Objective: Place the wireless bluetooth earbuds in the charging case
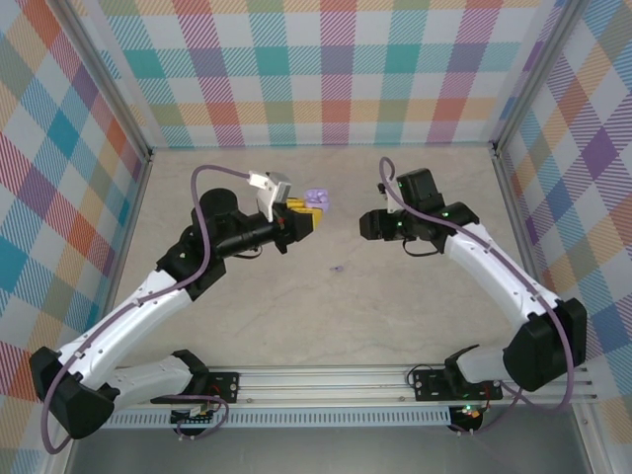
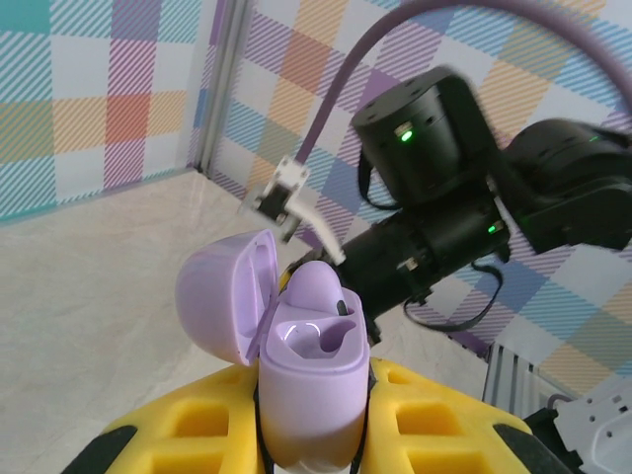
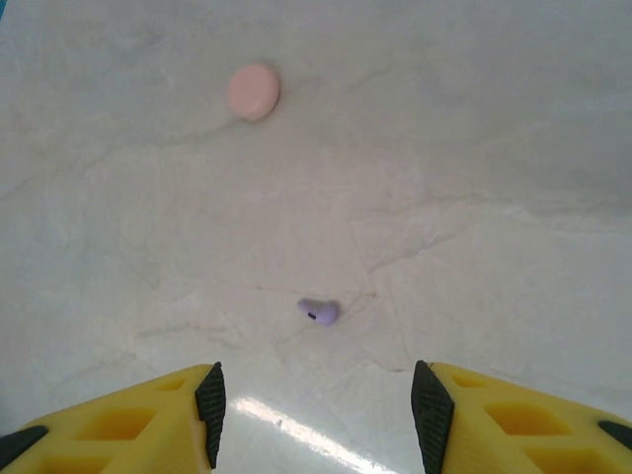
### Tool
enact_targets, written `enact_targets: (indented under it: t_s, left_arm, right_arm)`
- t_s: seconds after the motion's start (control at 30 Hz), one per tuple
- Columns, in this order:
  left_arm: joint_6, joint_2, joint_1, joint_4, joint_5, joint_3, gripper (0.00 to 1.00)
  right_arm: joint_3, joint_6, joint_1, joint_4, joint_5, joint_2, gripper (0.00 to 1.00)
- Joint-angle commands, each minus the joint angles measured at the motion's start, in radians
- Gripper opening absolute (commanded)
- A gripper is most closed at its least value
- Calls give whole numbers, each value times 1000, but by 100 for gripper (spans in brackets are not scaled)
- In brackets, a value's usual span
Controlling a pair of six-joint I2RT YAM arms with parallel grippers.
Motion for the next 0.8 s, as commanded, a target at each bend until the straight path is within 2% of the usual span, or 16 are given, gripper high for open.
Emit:
enact_targets:
  t_s: [0.0, 0.13, 0.5, 0.77]
  left_arm:
    - [-30, -39, 25, -20, 1, 10, 0]
    - [-46, -53, 43, -13, 8, -4, 0]
    - [-53, -51, 49, -1, 13, -17, 0]
    - [-54, -44, 49, 3, 12, -18, 0]
  right_arm:
    - [-7, -31, 9, -21, -125, 66, 53]
    - [-19, -5, 38, 1, -223, 152, 50]
    - [-62, 92, 132, 103, -336, 327, 49]
    - [-47, 113, 144, 101, -293, 419, 48]
